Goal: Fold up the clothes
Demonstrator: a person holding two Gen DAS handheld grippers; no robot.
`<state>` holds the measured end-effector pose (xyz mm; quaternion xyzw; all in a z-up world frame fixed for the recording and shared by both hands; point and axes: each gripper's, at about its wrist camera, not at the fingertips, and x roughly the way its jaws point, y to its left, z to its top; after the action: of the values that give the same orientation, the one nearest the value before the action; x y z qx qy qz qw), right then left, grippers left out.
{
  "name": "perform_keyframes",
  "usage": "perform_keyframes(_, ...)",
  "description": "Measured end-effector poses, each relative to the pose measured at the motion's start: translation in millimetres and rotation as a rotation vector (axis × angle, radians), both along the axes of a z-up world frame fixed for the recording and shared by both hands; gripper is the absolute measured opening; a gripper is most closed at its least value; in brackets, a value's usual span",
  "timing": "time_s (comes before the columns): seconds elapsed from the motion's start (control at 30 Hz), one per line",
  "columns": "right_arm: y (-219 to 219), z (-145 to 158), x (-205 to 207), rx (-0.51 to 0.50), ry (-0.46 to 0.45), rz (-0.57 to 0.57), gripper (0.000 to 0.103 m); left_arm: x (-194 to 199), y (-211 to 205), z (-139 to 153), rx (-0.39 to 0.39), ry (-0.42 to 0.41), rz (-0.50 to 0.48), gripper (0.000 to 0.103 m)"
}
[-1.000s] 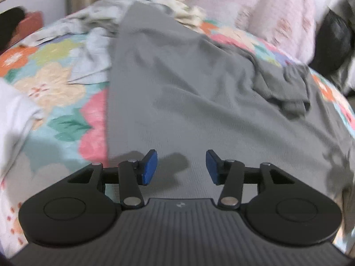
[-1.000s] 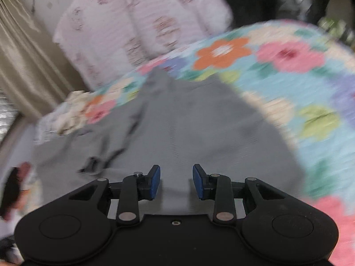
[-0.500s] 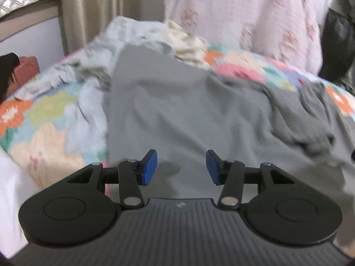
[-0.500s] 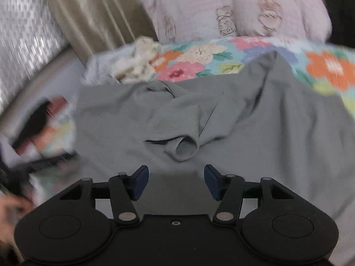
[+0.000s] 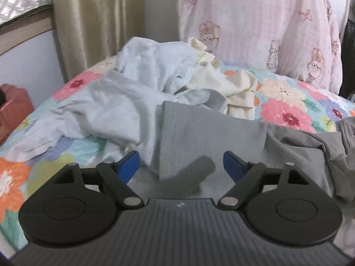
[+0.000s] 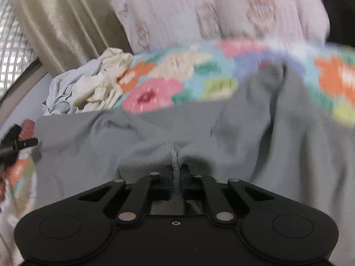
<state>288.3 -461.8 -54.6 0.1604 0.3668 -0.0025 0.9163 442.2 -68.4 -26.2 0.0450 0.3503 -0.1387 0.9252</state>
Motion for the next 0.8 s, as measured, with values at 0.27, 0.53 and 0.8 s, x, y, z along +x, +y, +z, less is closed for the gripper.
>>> perform_keyframes(0.27, -27.1, 90.8, 83.4, -0.281, -0.121, -0.108, 0.012, -16.3, -0.1, 22.2, 0.05, -0.164, 0.146, 0.004)
perform_keyframes(0.53, -85.9, 98.1, 122.1, -0.177, -0.116, -0.243, 0.039, -26.0, 29.8, -15.2, -0.097, -0.106, 0.253, 0.006)
perform_keyframes(0.8, -106.4, 47.0, 40.0, -0.286, 0.077, -0.209, 0.046, -54.8, 30.0, -15.3, -0.064, -0.08, 0.221, 0.009)
